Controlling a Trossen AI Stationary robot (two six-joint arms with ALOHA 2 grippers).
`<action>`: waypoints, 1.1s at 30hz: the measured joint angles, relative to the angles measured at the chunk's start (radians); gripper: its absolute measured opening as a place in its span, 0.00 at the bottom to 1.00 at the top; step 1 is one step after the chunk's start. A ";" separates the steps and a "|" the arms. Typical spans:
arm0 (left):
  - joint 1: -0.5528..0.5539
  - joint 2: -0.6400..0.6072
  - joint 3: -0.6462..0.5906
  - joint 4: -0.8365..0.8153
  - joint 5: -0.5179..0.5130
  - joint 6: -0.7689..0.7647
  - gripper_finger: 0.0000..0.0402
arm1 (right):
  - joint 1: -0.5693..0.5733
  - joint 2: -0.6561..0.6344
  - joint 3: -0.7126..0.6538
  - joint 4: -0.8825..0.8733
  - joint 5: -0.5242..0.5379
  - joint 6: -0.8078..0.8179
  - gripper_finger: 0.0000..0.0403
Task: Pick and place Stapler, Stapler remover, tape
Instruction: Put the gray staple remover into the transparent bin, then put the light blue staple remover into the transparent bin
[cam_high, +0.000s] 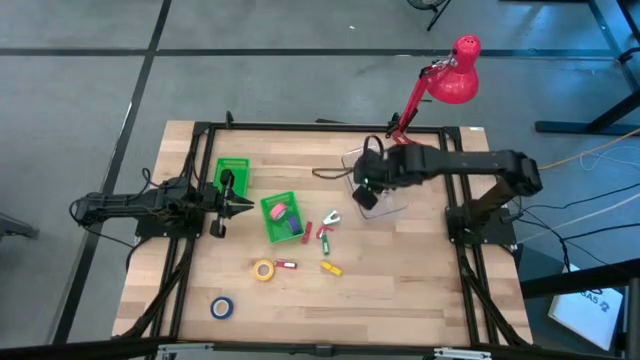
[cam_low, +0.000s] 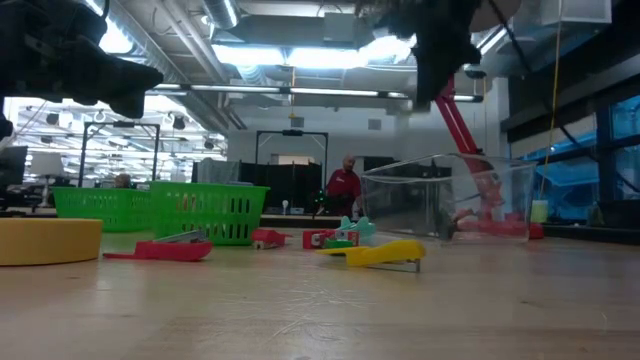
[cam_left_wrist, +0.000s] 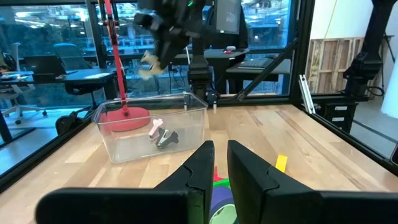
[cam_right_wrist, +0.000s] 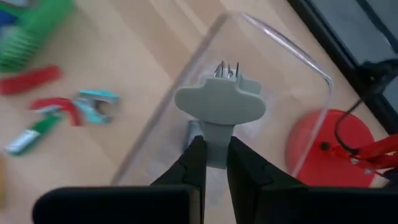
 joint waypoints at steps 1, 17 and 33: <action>0.000 0.000 0.000 0.000 0.000 0.000 0.11 | -0.027 0.000 -0.022 0.012 -0.016 -0.022 0.09; 0.000 0.000 0.000 0.000 0.000 0.000 0.11 | -0.233 0.001 -0.398 0.346 -0.234 -0.081 0.21; 0.000 0.000 0.000 0.000 0.000 0.000 0.11 | -0.234 0.001 -0.409 0.372 -0.279 -0.075 0.45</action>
